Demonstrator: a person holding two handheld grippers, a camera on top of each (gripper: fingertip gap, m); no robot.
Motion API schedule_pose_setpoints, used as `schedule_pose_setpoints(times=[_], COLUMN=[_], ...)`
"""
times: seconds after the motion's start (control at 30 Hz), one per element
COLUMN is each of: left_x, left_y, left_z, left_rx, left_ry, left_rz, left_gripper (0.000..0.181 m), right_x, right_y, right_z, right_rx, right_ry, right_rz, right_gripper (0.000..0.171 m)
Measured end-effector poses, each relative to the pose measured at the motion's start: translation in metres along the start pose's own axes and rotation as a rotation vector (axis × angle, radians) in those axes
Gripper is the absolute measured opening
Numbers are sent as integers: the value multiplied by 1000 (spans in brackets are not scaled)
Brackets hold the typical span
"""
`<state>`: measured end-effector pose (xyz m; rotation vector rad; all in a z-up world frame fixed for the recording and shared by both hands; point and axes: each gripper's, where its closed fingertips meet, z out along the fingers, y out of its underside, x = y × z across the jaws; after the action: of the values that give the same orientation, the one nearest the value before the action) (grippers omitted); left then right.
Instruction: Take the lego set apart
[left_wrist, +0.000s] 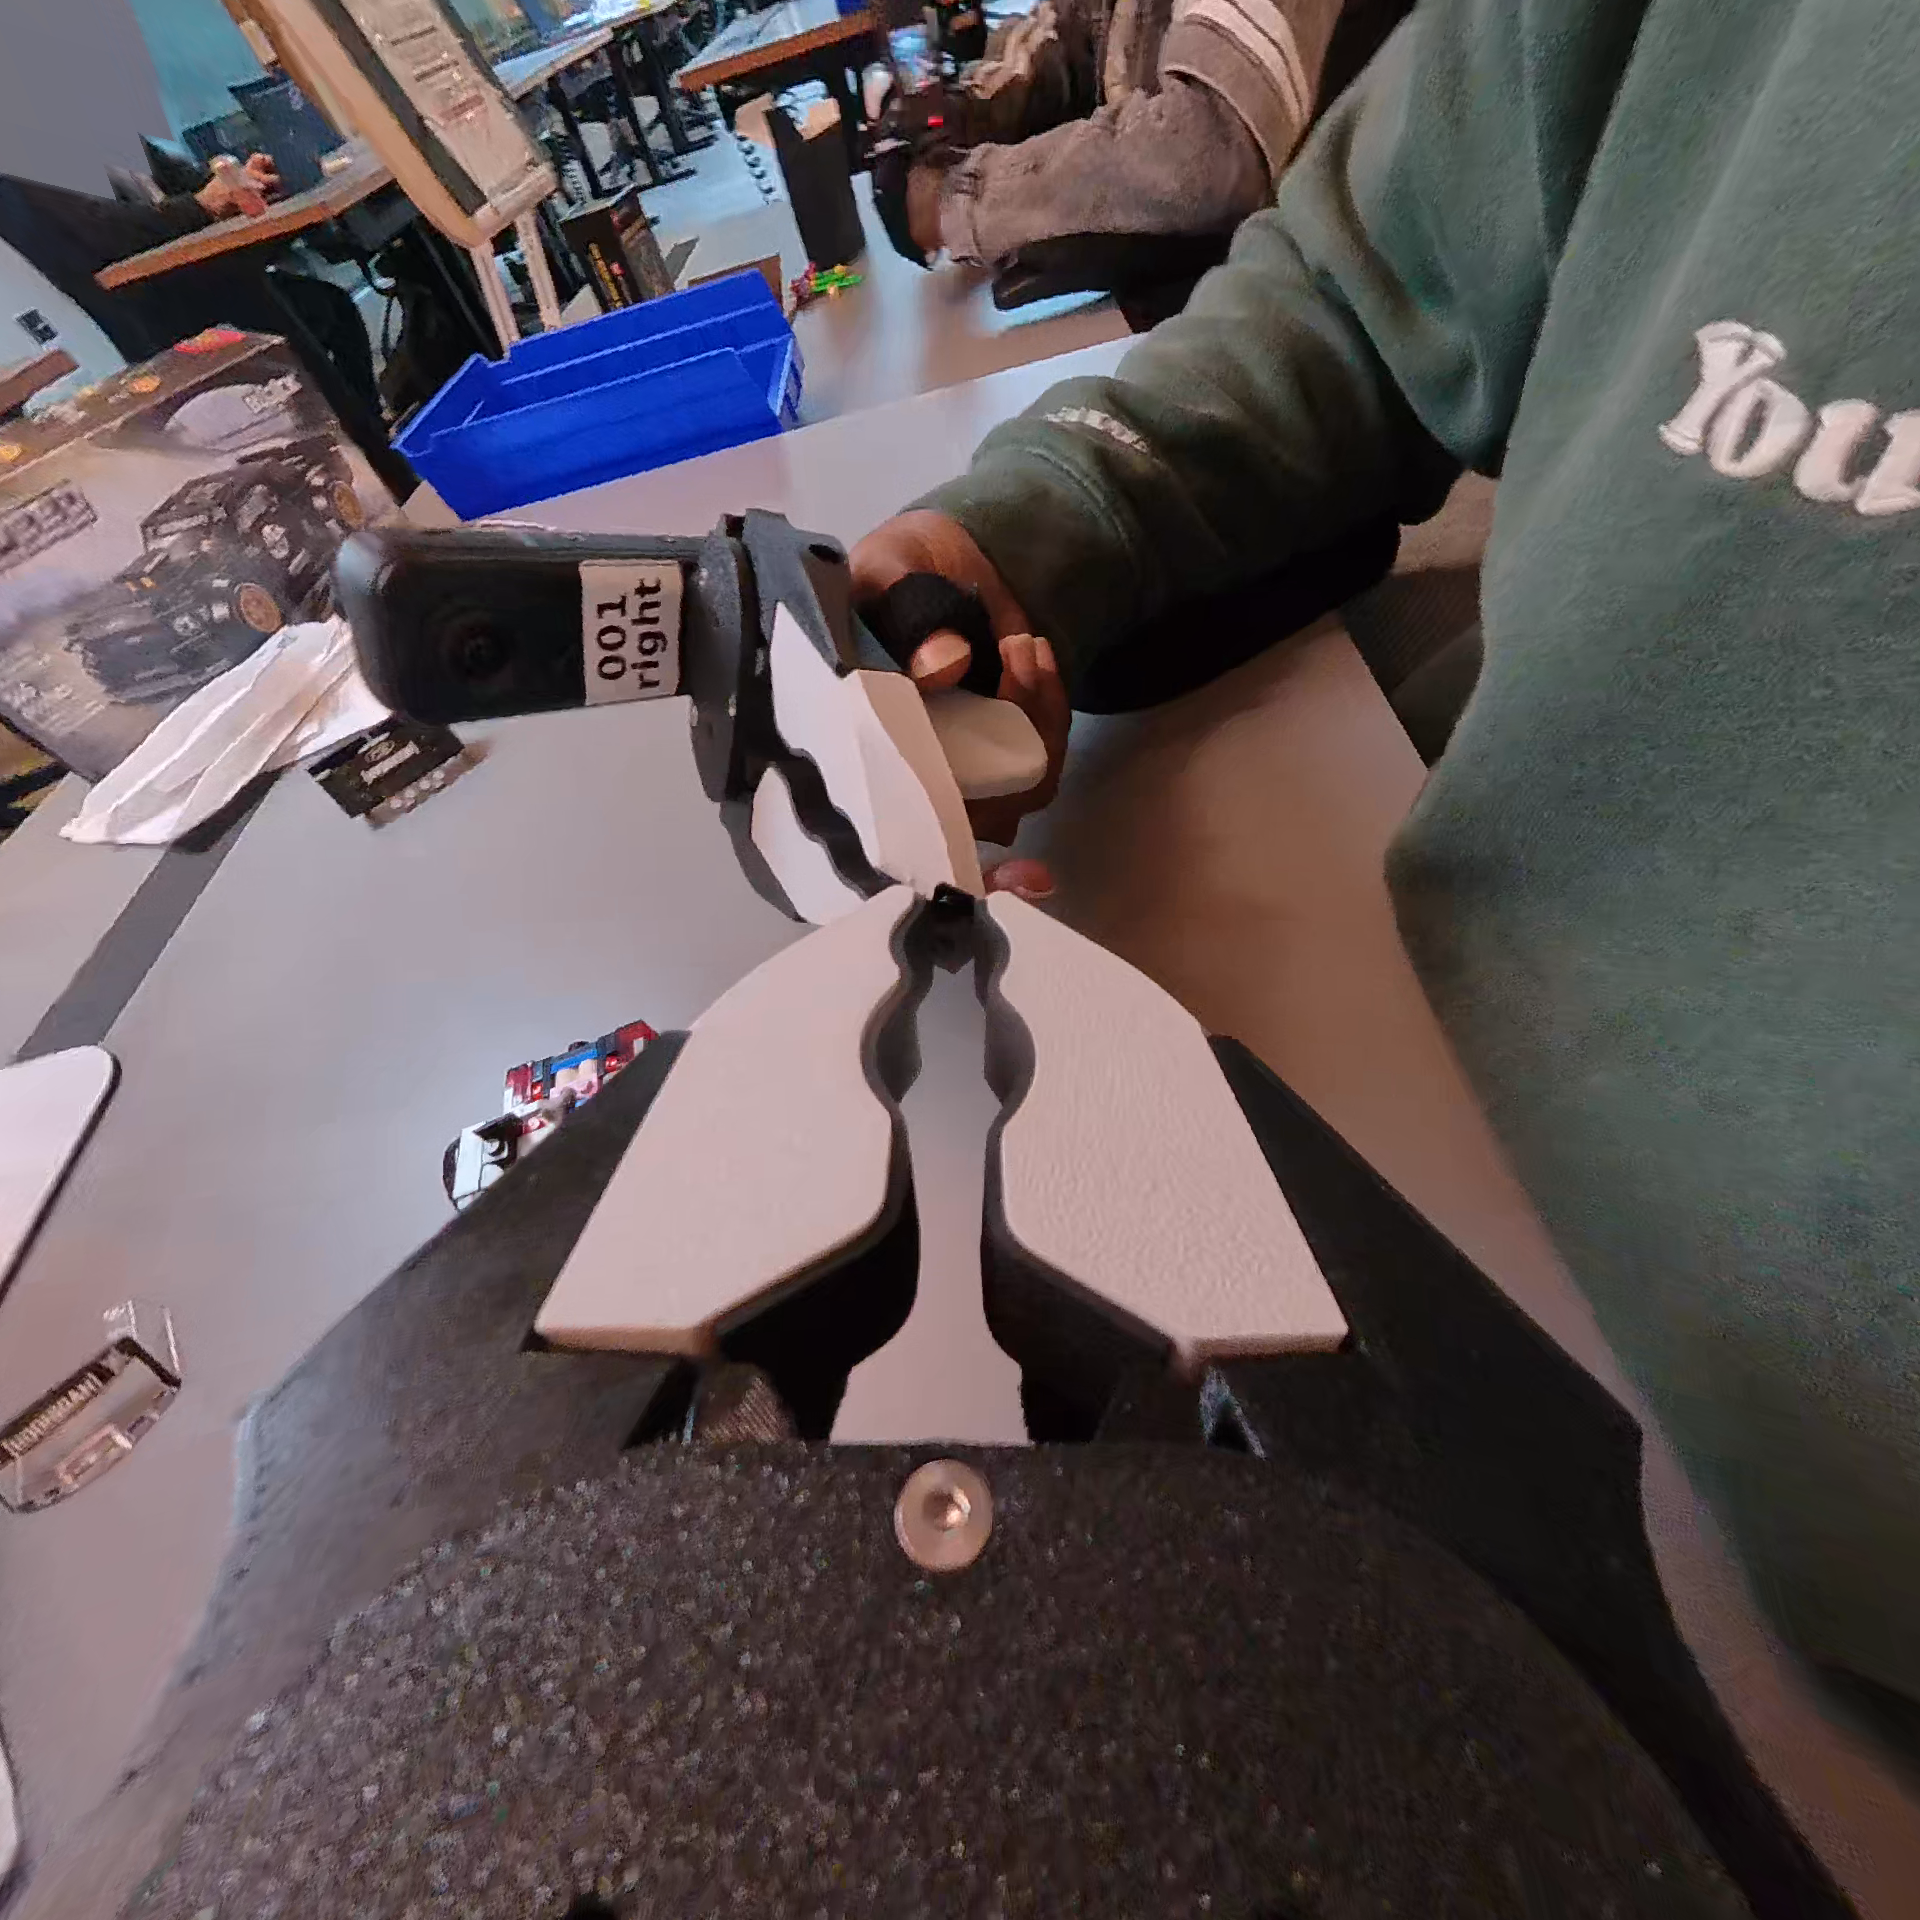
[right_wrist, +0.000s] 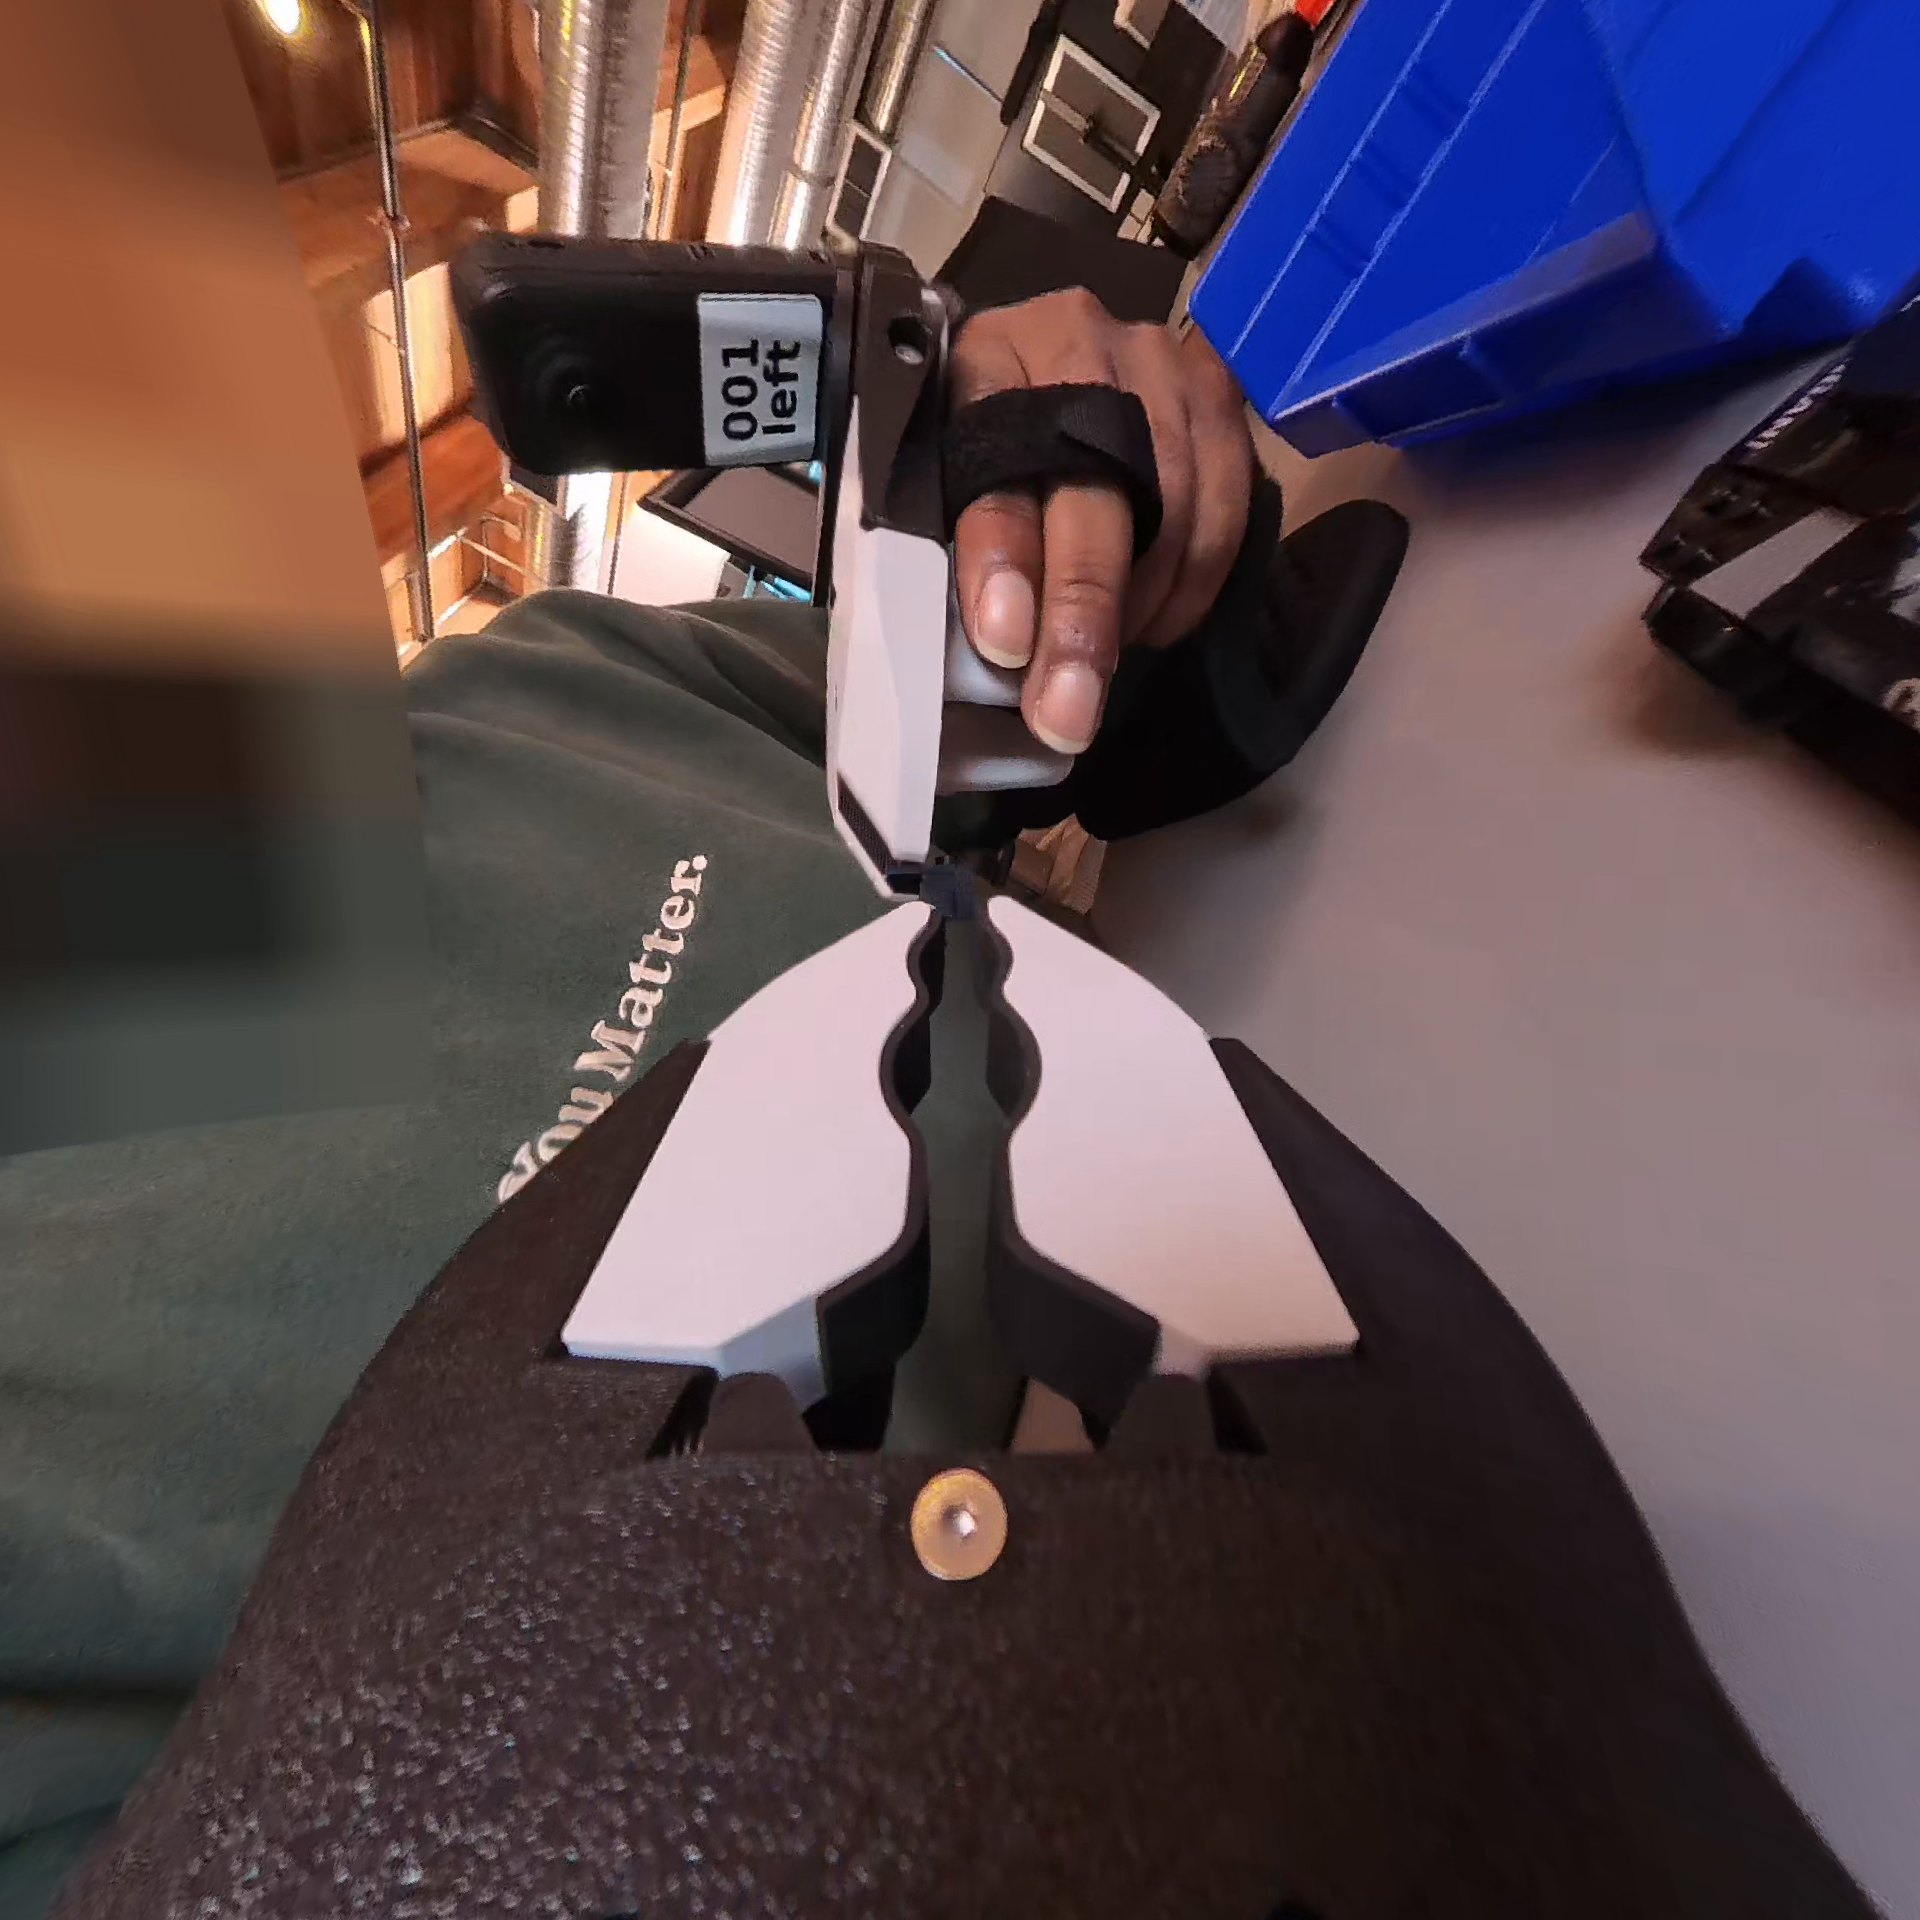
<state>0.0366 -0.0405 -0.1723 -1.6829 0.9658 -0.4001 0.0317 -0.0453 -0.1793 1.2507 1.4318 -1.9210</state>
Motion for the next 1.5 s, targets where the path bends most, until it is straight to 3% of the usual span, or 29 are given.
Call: schedule_pose_setpoints(times=[0.1,0.2,0.3,0.4,0.53,0.9,1.07,1.3,1.5], left_x=[-17,-46,-60,-61,-56,-43,-46,-49,-53], left_y=[-3,-6,-5,-4,-3,-1,-2,11,14], left_z=[0,-8,-10,-5,5,12,11,14,16], left_rx=[63,192,272,293,266,202,241,179,193], left_ry=[-74,-160,-164,-122,-93,-78,-45,-95,-82], left_rz=[-137,-383,-564,-661,-666,-557,-736,-759,-879], left_gripper=[7,7,7,6,6,6,7,10,6], right_x=[1,-1,-6,-3,7,12,15,26,27], right_y=[-15,-40,-51,-53,-48,-34,-38,-38,-42], right_z=[-8,-23,-33,-35,-34,-27,-29,-31,-36], right_rx=[81,211,216,182,109,18,2,-72,-142], right_ry=[61,239,473,646,742,715,826,961,1144], right_rz=[-71,-337,-629,-779,-826,-813,-993,-1105,-1383], right_gripper=[6,14,22,23,20,8,8,8,7])
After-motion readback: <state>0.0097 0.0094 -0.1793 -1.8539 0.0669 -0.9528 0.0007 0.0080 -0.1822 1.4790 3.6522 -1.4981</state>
